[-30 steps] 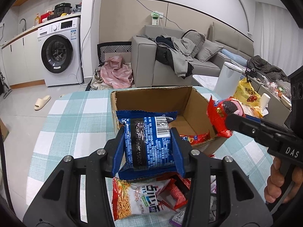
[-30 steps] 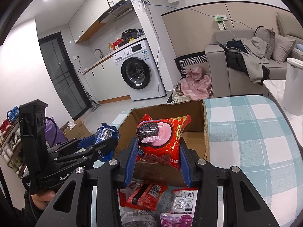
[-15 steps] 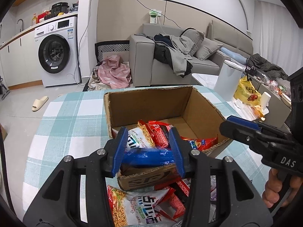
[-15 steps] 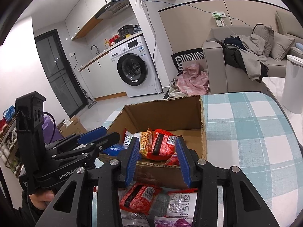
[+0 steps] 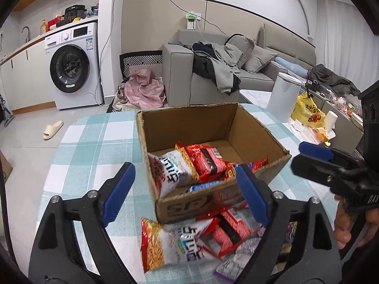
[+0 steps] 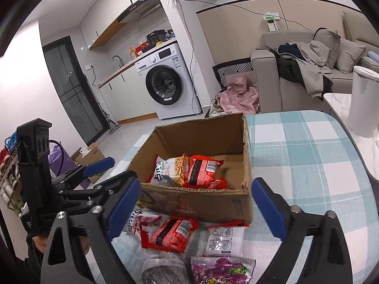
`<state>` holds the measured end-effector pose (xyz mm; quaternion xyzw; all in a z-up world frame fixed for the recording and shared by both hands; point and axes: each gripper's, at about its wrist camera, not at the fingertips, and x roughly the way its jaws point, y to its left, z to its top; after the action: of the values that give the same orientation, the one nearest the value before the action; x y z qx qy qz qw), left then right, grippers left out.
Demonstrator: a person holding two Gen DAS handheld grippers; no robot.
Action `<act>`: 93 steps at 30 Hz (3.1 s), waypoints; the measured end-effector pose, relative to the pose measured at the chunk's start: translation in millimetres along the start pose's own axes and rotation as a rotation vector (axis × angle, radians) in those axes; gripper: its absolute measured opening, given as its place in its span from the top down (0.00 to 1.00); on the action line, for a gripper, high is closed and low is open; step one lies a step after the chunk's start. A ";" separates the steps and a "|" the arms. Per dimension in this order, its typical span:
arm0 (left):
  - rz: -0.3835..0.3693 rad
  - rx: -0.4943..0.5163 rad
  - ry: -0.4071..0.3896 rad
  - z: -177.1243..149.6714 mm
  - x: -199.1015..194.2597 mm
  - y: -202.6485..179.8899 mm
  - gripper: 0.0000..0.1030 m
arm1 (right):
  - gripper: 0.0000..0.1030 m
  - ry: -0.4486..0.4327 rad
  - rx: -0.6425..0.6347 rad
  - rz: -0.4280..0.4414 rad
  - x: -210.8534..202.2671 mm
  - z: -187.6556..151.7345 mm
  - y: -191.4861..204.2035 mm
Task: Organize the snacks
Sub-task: 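Move both tools back toward the remaining snacks on the table, then grasp the noodle bag with the left tool while the right tool grasps the purple candy bag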
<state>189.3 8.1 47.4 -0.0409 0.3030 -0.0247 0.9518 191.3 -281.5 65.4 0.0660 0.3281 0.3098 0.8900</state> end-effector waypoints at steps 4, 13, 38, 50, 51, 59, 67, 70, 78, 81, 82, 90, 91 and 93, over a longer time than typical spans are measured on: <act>0.017 -0.002 -0.021 -9.1 -18.8 2.4 0.01 | 0.01 0.001 -0.006 -0.012 -9.2 -5.5 -0.3; 0.022 -0.009 -0.027 -28.0 -55.9 6.3 0.01 | 0.00 0.019 -0.029 -0.043 -28.2 -22.9 1.1; 0.036 -0.024 0.078 -60.9 -50.1 9.1 0.01 | 0.00 0.214 -0.014 -0.124 -22.7 -70.2 -16.0; 0.038 -0.024 0.133 -68.9 -30.1 10.3 0.01 | 0.00 0.287 -0.023 -0.124 -9.8 -82.8 -20.7; 0.040 -0.023 0.137 -69.7 -28.9 10.1 0.01 | 0.00 0.289 -0.023 -0.121 -9.0 -83.4 -20.7; 0.042 -0.025 0.161 -74.7 -18.2 12.6 0.01 | 0.00 0.327 -0.029 -0.095 -0.5 -89.2 -19.6; 0.047 -0.043 0.185 -79.1 -8.4 19.7 0.01 | 0.00 0.354 -0.039 -0.103 0.3 -92.8 -26.8; 0.051 -0.052 0.190 -80.1 -5.4 22.9 0.01 | 0.01 0.352 -0.039 -0.119 -2.0 -92.7 -32.2; 0.053 -0.068 0.207 -83.2 2.9 27.7 0.01 | 0.06 0.352 0.001 -0.087 5.1 -94.9 -40.7; 0.050 -0.081 0.216 -84.6 6.3 31.0 0.01 | 0.15 0.348 0.019 -0.060 8.4 -95.6 -41.4; 0.050 -0.086 0.218 -85.1 7.6 32.4 0.01 | 0.16 0.343 0.026 -0.048 8.8 -95.6 -41.3; 0.036 -0.113 0.230 -86.5 14.4 37.5 0.01 | 0.45 0.303 0.020 0.006 5.9 -93.0 -37.1; 0.035 -0.113 0.230 -86.7 14.9 37.0 0.01 | 0.46 0.300 0.020 0.007 4.8 -92.7 -36.9; 0.032 -0.114 0.231 -86.8 16.8 37.1 0.01 | 0.47 0.292 0.015 0.010 3.3 -92.3 -36.5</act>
<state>153.7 38.4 -36.3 -0.0869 0.4121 0.0031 0.9070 154.1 -316.6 -19.7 0.0284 0.4560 0.3180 0.8308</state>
